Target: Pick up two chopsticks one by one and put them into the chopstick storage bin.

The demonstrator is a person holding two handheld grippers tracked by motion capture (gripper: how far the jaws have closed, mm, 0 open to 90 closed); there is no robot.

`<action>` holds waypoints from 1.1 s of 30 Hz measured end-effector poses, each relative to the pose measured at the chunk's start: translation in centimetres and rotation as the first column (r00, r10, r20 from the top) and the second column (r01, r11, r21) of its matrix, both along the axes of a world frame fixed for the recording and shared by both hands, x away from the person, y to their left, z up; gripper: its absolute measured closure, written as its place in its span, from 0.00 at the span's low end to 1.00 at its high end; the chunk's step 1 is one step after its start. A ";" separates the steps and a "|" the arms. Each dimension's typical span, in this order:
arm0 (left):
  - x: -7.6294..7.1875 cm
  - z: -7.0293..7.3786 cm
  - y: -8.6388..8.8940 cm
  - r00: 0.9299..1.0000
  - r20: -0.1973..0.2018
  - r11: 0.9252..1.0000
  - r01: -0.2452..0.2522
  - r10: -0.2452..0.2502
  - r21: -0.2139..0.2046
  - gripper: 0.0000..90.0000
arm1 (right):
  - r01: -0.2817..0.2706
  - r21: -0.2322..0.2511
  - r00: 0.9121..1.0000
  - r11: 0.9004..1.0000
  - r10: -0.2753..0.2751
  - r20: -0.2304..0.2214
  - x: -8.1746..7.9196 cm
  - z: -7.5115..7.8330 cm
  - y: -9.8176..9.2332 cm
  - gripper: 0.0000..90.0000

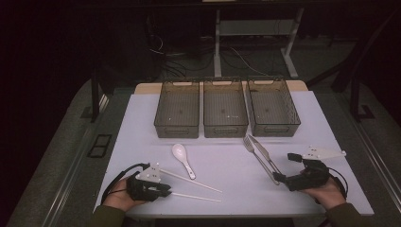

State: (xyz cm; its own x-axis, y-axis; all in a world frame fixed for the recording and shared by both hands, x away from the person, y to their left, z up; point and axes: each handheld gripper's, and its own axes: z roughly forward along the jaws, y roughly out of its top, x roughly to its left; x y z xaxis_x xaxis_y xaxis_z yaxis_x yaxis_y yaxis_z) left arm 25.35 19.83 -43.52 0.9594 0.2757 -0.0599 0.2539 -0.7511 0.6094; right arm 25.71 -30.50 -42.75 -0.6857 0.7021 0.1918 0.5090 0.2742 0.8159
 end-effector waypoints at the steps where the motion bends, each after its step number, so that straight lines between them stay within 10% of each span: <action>1: 0.0 0.0 -0.1 1.000 0.001 1.000 0.002 -0.002 -0.004 0.85 | -0.001 0.000 1.000 1.000 0.001 0.000 0.0 0.0 0.0 0.01; 13: -0.2 0.1 -5.1 0.988 0.047 0.989 0.148 -0.148 -0.001 0.78 | 0.000 0.000 1.000 1.000 0.000 0.000 0.0 0.0 0.0 0.01; 33: 0.4 -0.4 -6.7 0.997 0.021 0.997 0.071 -0.070 -0.031 0.90 | 0.002 0.002 1.000 1.000 -0.002 -0.002 0.0 0.0 0.1 0.01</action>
